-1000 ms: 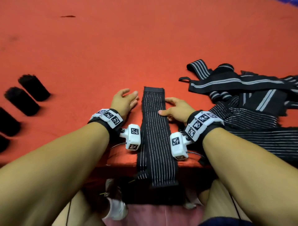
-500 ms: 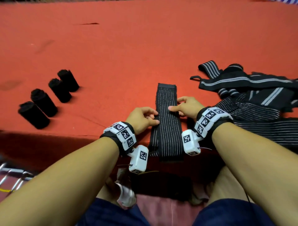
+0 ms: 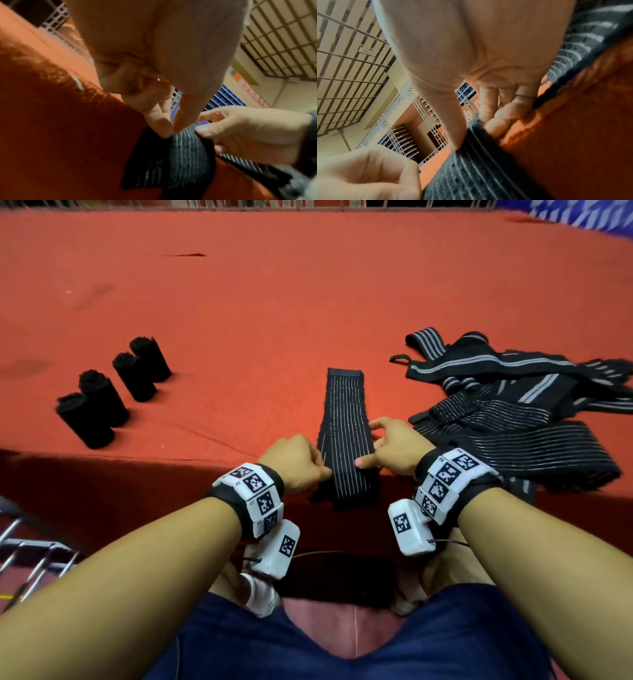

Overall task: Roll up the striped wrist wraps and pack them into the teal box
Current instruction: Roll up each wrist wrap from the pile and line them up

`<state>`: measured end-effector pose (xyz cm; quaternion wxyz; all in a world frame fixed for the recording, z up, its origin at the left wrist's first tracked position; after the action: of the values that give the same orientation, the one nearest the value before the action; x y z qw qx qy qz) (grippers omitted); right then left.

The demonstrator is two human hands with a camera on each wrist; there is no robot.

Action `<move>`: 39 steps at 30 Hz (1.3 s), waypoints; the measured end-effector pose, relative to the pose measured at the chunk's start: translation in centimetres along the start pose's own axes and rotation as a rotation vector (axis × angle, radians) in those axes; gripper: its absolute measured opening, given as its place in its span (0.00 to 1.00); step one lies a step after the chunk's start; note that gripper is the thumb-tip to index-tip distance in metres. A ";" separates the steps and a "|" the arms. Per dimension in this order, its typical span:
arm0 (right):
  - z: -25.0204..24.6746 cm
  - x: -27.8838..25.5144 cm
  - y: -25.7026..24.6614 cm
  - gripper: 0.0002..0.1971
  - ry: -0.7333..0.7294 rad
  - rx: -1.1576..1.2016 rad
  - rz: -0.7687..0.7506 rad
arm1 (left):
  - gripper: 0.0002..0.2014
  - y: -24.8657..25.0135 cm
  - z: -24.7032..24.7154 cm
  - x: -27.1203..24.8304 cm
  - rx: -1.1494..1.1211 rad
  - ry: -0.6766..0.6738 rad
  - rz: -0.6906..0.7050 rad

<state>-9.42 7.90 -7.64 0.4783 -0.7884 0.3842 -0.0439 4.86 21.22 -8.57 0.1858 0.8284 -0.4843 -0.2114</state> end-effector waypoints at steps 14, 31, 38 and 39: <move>0.6 -0.3 1.3 0.36 0.213 0.048 -0.027 | 0.03 0.1 3.8 -3.6 0.218 -0.106 0.049; 1.9 0.3 2.1 0.34 0.361 0.182 -0.063 | 0.05 -3.3 5.1 -2.8 -0.354 -0.013 -0.265; 2.4 0.3 2.8 0.34 0.362 0.208 -0.097 | 0.19 -2.3 5.3 -3.5 -0.696 -0.168 -0.132; 2.4 0.2 2.8 0.34 0.363 0.211 -0.101 | 0.18 -1.9 5.1 -3.8 -0.746 -0.193 -0.140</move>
<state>-9.79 8.78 -11.25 0.4783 -0.7315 0.4172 -0.2492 1.87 24.91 -13.15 0.4131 0.7113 -0.3319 -0.4618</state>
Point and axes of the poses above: each hand's wrist, its own x-axis towards the middle knuckle, its own z-axis out of the palm, y = z × x, the point moved 3 cm from there along x, towards the middle knuckle, and after that the axes turned 1 degree about -y, right-handed, at the moved point
